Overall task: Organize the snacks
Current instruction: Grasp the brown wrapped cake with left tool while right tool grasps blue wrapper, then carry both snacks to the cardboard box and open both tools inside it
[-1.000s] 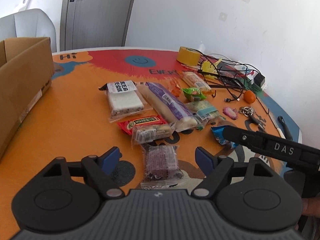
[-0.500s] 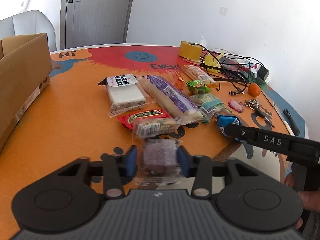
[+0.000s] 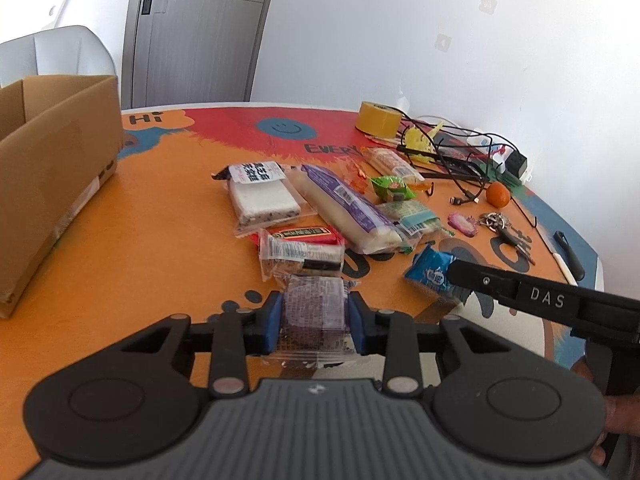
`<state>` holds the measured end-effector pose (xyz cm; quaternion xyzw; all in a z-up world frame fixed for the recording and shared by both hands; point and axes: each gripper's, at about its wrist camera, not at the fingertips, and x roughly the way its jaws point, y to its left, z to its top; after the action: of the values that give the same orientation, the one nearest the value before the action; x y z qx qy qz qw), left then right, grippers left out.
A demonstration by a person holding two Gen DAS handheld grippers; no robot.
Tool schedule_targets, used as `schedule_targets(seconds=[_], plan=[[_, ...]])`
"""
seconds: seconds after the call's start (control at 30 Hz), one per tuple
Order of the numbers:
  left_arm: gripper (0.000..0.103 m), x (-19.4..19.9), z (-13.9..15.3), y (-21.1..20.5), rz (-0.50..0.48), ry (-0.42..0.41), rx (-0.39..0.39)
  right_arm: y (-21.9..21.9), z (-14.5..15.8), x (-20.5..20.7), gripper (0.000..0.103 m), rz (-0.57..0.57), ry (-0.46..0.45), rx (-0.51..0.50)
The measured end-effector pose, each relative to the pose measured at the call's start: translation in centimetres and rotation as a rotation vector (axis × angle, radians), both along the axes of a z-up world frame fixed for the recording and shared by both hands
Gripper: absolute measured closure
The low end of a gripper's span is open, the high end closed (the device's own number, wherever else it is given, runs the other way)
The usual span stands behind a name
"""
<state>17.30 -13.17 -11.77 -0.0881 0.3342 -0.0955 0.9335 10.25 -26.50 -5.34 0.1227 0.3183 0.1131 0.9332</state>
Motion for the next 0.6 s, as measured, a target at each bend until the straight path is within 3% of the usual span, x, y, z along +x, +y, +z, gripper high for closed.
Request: schedule_targets(seconds=[0.27, 0.6], plan=[[0.070, -1.2, 1.6, 2.1, 0.042, -0.055, -0.017, 1.9, 1.5, -0.2, 0.093, 0.045, -0.041, 0.018], [0.070, -1.6, 3.7, 4.9, 0.085, -0.106, -0.018, 4.7, 3.3, 0.5, 0.094, 0.097, -0.084, 0.035]])
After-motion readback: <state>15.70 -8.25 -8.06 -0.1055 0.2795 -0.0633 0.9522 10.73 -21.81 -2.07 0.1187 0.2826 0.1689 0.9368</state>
